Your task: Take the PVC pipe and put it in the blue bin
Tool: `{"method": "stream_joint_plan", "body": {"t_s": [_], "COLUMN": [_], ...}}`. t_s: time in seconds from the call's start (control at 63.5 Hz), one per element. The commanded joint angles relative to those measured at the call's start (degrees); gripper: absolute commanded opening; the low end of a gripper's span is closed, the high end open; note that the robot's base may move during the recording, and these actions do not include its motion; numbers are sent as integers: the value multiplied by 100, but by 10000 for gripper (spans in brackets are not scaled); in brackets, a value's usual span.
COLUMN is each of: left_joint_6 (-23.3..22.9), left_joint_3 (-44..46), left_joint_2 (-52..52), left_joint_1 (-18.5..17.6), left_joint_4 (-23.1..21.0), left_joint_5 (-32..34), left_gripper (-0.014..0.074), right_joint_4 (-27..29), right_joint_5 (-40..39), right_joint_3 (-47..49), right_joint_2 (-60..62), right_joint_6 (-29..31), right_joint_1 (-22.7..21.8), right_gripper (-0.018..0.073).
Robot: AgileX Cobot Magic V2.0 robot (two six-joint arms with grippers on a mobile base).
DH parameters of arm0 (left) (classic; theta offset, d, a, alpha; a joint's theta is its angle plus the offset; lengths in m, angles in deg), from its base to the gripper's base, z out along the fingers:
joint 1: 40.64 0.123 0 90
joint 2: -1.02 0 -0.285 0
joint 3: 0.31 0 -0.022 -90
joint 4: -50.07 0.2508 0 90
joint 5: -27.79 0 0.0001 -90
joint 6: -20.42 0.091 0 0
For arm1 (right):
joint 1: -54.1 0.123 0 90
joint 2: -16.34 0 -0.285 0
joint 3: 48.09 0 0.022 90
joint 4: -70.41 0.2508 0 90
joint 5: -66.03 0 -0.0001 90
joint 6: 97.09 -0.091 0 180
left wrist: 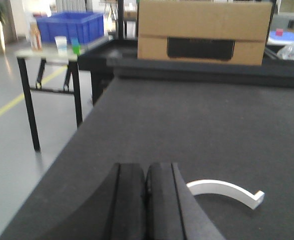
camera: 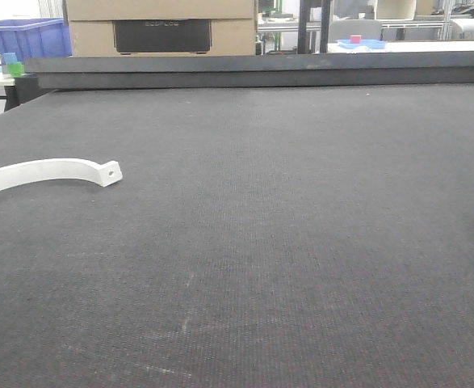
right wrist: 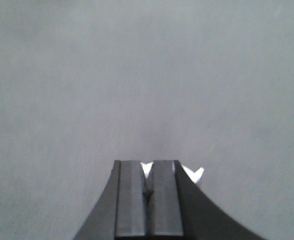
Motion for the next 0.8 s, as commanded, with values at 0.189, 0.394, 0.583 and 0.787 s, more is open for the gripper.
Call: {"method": "stream_joint_plan", "body": {"t_s": [0.189, 0.394, 0.583, 0.787], "left_joint_6": [-52, -52, -52, -52], "left_joint_3": [863, 1273, 1358, 1358], "left_joint_2": [-1776, -2729, -3083, -3140], "left_joint_1": [1, 1, 1, 1], "left_joint_4": [-949, -1041, -969, -929], "left_joint_5": [-250, -447, 53, 275], "left_gripper": [-111, -111, -111, -111], "right_joint_4": [387, 516, 530, 620], "right_joint_5": [-12, -471, -885, -743], "right_joint_3": [53, 53, 53, 53], "right_joint_2": [-575, -575, -578, -657], "right_joint_6": [10, 10, 10, 10], "right_joint_1": [15, 15, 15, 15], "right_gripper": [-153, -153, -153, -153]}}
